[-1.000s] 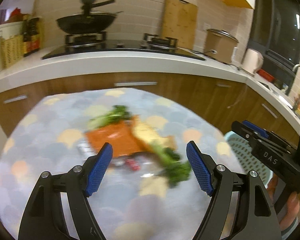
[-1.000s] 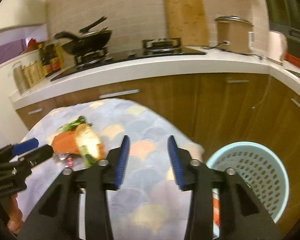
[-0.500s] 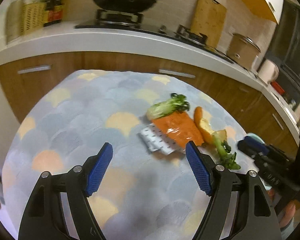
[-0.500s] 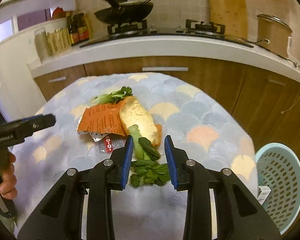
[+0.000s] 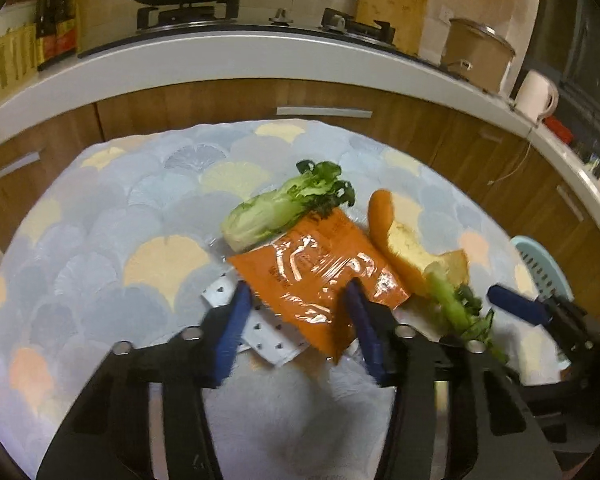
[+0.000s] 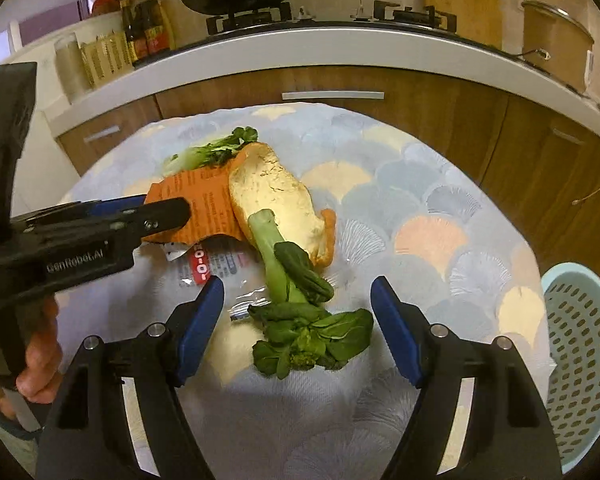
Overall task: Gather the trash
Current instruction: 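Move both tools back over the remaining scraps on the table, then grasp the orange wrapper with left tool while right tool grasps the bok choy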
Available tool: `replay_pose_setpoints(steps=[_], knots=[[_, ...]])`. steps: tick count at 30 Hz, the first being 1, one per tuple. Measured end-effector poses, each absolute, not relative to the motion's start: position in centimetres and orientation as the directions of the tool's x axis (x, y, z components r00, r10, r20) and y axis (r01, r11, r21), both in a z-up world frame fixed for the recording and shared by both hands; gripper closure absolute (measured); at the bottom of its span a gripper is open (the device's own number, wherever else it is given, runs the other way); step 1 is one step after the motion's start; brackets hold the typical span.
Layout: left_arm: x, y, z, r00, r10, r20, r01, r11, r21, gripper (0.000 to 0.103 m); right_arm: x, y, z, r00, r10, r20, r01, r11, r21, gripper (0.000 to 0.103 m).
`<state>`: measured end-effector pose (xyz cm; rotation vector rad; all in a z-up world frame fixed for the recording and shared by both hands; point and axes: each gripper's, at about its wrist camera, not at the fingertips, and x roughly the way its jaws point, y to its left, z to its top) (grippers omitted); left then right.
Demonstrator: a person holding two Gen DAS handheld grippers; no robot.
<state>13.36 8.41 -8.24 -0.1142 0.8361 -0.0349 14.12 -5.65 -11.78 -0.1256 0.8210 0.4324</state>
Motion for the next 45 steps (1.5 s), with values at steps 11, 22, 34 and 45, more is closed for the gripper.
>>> replay_pose_setpoints(steps=[11, 22, 34, 45], knots=[[10.8, 9.8, -5.9, 0.725, -0.109, -0.68, -0.007, 0.986, -0.166, 0.101, 13.1, -5.9, -11.3, 0.634, 0.292, -0.716, -0.391, 0.92, 0.03, 0.085], [7.6, 9.8, -1.8, 0.795, -0.131, -0.593, 0.014, 0.98, -0.197, 0.103, 10.4, -7.2, -6.5, 0.726, 0.32, -0.609, -0.388, 0.921, 0.021, 0.085], [4.8, 8.5, 1.9, 0.846, -0.151, -0.511, 0.058, 0.979, -0.194, 0.103, 7.9, -9.3, -3.2, 0.772, 0.342, -0.536, -0.389, 0.921, 0.027, 0.085], [3.8, 7.6, 3.1, 0.857, -0.171, -0.487, 0.084, 0.977, -0.197, 0.103, 6.4, -10.3, -1.6, 0.799, 0.333, -0.5, -0.373, 0.928, 0.021, 0.085]])
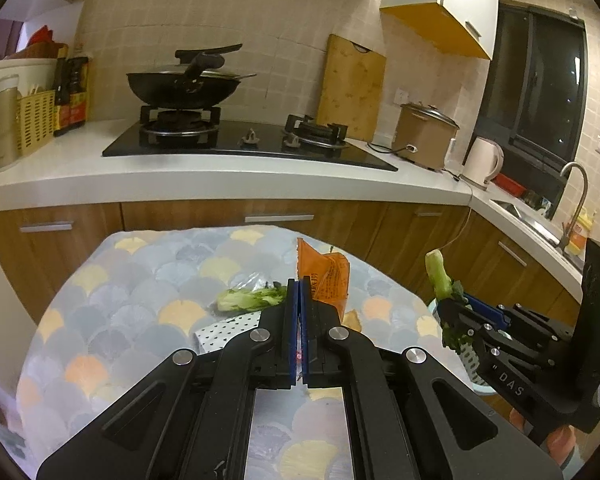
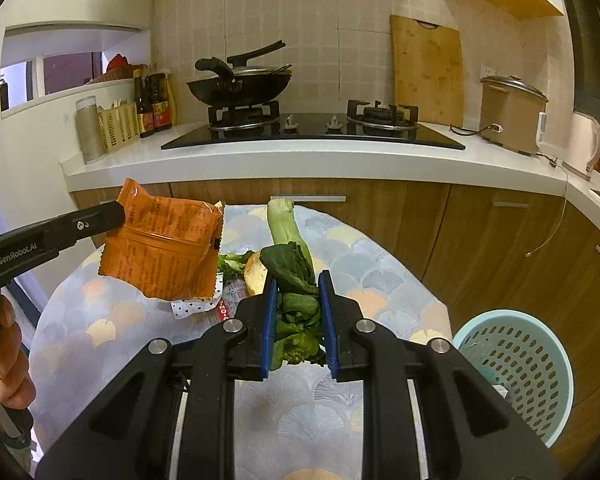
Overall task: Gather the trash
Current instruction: 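Grasp the orange wrapper with left tool while right tool grasps the bok choy, then carry both items over the blue basket and open both tools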
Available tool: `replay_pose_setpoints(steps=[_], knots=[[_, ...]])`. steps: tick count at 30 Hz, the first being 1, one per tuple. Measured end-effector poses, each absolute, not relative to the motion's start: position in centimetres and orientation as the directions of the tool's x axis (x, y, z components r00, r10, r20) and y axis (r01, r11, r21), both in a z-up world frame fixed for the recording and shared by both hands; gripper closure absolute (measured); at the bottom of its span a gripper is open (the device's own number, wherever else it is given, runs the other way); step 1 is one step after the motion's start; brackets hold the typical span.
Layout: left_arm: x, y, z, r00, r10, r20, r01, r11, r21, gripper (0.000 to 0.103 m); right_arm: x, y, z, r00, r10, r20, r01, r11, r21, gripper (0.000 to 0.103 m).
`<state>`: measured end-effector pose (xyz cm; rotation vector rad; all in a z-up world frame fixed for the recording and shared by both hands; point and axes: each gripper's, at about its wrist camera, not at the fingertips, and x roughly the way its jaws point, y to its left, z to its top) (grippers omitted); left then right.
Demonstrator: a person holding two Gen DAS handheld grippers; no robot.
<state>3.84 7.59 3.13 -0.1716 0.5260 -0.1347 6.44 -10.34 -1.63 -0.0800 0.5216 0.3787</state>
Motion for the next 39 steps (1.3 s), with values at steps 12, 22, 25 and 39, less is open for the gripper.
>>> replay_pose_setpoints(steps=[12, 22, 25, 39], knots=[[4.1, 6.3, 2.2, 0.817, -0.358, -0.453, 0.2, 0.911, -0.36, 0.103, 5.5, -15.2, -0.6, 0.827, 0.298, -0.478, -0.311, 0.949, 0.053, 0.085], [6.5, 0.5, 0.4, 0.759, -0.417, -0.501, 0.256, 0.897, -0.36, 0.103, 6.3, -23.7, -2.6, 0.841, 0.236, -0.487, -0.203, 0.972, 0.121, 0.085], [8.0, -3.1, 0.0, 0.73, -0.447, -0.517, 0.294, 0.889, -0.352, 0.103, 6.7, -27.1, -3.4, 0.841, 0.192, -0.506, -0.141, 0.98, 0.138, 0.085], [12.9, -19.0, -5.2, 0.593, -0.465, -0.657, 0.432, 0.872, -0.228, 0.103, 10.2, -36.1, -11.8, 0.677, 0.092, -0.73, 0.079, 0.977, 0.197, 0.085]])
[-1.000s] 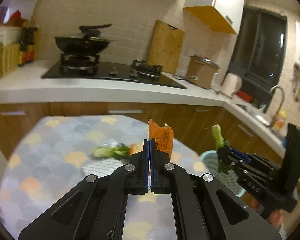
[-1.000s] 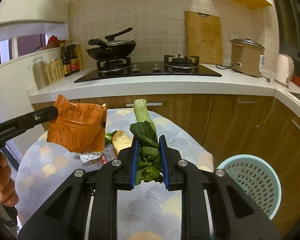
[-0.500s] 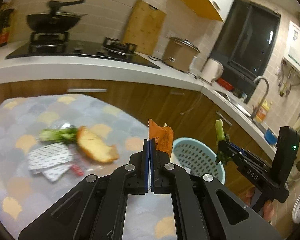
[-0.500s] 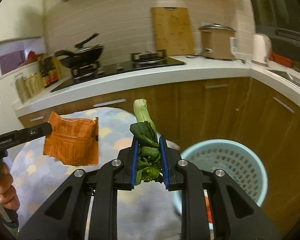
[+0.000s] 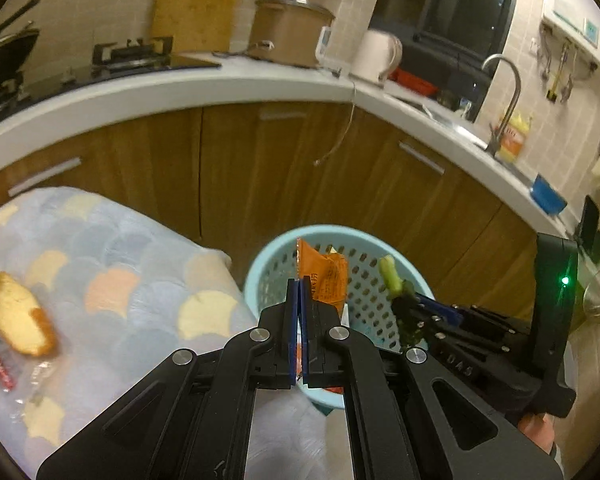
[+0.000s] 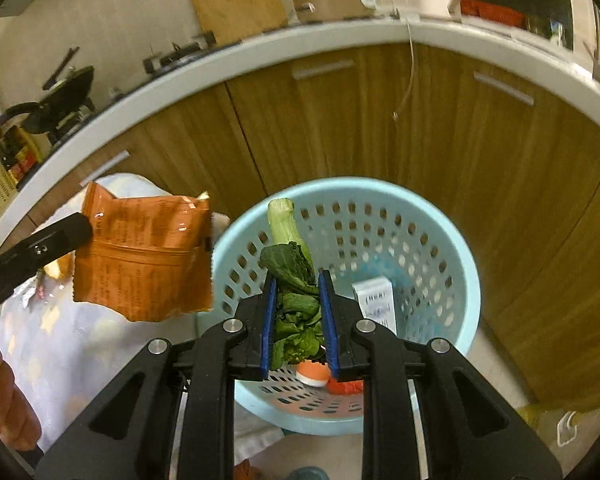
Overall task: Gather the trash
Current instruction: 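Carry both items over the blue basket and open both tools, then grasp the white dotted paper with left tool while right tool grasps the bread crust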
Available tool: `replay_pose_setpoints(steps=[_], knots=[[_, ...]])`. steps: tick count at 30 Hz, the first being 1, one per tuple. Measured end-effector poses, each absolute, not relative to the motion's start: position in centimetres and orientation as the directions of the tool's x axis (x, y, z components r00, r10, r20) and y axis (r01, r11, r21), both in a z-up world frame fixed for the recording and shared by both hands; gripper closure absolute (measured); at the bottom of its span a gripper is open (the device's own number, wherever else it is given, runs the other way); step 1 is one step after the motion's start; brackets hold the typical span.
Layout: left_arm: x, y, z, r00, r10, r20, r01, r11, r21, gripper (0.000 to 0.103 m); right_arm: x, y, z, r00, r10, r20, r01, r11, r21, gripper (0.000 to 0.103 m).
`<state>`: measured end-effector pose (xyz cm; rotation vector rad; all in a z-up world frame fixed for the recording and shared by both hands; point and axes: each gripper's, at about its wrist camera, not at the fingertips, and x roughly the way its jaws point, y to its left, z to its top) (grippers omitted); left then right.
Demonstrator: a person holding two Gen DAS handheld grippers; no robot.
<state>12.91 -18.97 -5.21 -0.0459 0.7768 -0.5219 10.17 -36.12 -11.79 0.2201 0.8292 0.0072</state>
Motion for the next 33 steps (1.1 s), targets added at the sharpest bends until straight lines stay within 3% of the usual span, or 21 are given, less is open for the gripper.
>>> replay_pose_setpoints(steps=[1, 3, 4, 5, 11, 15, 17, 33], knots=[[12.9, -19.4, -5.7, 0.586, -0.464, -0.664, 0.437, 0.871, -0.224, 0.103, 10.5, -36.0, -12.4, 0.664, 0.08, -0.744, 0.088, 0.979, 0.184, 0.085], [12.6, -19.8, -6.5, 0.575, -0.458, -0.678, 0.438, 0.872, -0.217, 0.084, 11.1, -36.2, -13.3, 0.638, 0.082, -0.766, 0.099, 0.977, 0.187, 0.083], [12.3, -19.7, -6.8, 0.577, -0.451, -0.681, 0.432, 0.876, -0.214, 0.066, 11.4, -36.2, -13.6, 0.628, 0.095, -0.772, 0.099, 0.975, 0.2, 0.083], [12.0, -19.6, -6.8, 0.582, -0.446, -0.68, 0.43, 0.878, -0.207, 0.063, 11.4, -36.1, -13.7, 0.625, 0.106, -0.773, 0.099, 0.972, 0.214, 0.083], [10.5, -16.4, -5.5, 0.621, -0.424, -0.659, 0.41, 0.893, -0.188, 0.058, 10.8, -36.1, -13.0, 0.648, 0.084, -0.757, 0.11, 0.973, 0.203, 0.07], [9.7, -13.8, -4.2, 0.652, -0.417, -0.633, 0.381, 0.902, -0.201, 0.056, 10.4, -35.4, -11.3, 0.689, 0.071, -0.722, 0.115, 0.972, 0.205, 0.042], [9.4, -12.3, -3.8, 0.666, -0.41, -0.624, 0.362, 0.908, -0.21, 0.055, 10.2, -34.5, -10.4, 0.706, 0.084, -0.703, 0.095, 0.973, 0.212, 0.037], [6.9, -0.9, -1.5, 0.767, -0.315, -0.559, 0.185, 0.943, -0.278, 0.053, 10.7, -22.6, -5.3, 0.749, 0.231, -0.62, -0.148, 0.972, 0.183, 0.036]])
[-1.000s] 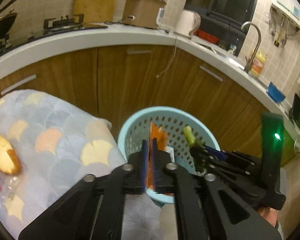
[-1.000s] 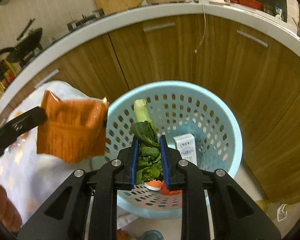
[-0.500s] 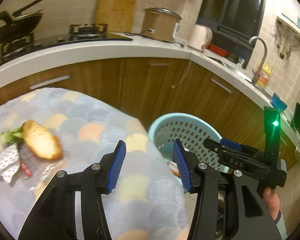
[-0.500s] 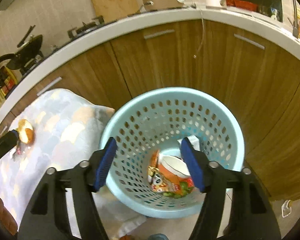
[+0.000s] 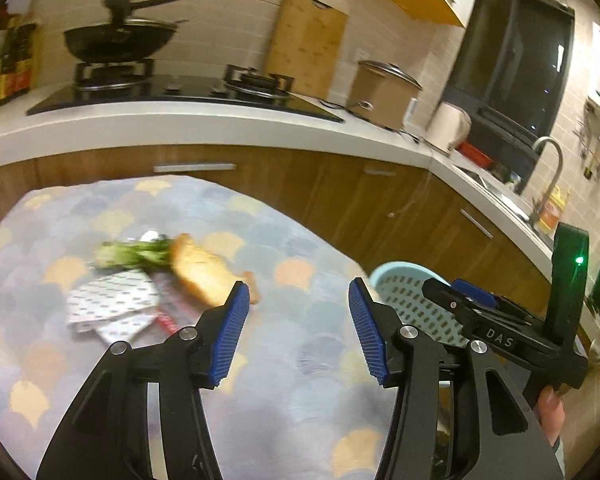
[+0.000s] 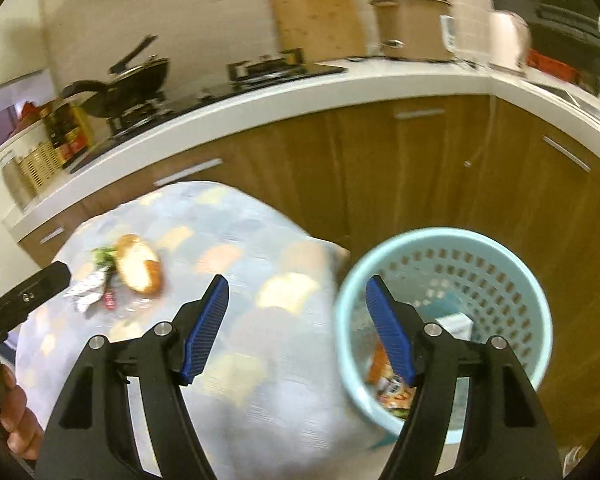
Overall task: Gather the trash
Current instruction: 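Grasp the white dotted paper with left tool while right tool grasps the bread crust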
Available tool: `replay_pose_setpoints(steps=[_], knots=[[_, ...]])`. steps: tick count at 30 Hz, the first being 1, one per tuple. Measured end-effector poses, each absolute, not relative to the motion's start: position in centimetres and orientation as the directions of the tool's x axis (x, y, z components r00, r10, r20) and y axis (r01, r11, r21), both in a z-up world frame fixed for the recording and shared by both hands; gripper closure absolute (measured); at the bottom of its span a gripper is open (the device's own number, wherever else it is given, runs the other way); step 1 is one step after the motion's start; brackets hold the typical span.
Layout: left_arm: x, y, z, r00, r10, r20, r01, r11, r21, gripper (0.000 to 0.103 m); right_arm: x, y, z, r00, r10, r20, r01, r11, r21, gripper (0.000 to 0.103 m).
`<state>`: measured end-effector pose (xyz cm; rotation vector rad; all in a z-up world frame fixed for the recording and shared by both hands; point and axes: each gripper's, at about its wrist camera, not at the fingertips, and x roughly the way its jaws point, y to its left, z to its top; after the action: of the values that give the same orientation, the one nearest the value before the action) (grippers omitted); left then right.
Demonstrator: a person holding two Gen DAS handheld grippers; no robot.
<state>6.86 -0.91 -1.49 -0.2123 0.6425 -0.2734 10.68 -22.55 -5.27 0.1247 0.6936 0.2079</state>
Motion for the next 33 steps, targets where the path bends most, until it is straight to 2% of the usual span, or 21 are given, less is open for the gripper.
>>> replay_pose_setpoints(steps=[15, 25, 29, 31, 33], knots=[[6.0, 8.1, -2.2, 0.801, -0.204, -0.562, 0.012, 0.945, -0.327, 0.053, 12.0, -11.8, -6.3, 0.738, 0.387, -0.553, -0.347, 0.92, 0.181, 0.036], [6.4, 12.6, -4.2, 0.787, -0.146, -0.6, -0.08, 0.94, -0.333, 0.053, 12.9, -10.2, -8.8, 0.744, 0.363, -0.561, -0.334, 0.929, 0.158, 0.036], [6.2, 14.9, -5.0, 0.777, -0.116, -0.618, -0.116, 0.939, -0.322, 0.046, 13.1, -10.4, -9.1, 0.745, 0.359, -0.563, -0.32, 0.932, 0.17, 0.036], [6.1, 15.8, -5.3, 0.772, -0.111, -0.625, -0.131, 0.936, -0.328, 0.046, 13.0, -10.5, -9.1, 0.75, 0.355, -0.558, -0.317, 0.934, 0.167, 0.035], [6.1, 16.7, -5.7, 0.761, -0.128, -0.637, -0.132, 0.93, -0.344, 0.043, 13.1, -10.5, -9.1, 0.752, 0.351, -0.559, -0.315, 0.935, 0.162, 0.031]])
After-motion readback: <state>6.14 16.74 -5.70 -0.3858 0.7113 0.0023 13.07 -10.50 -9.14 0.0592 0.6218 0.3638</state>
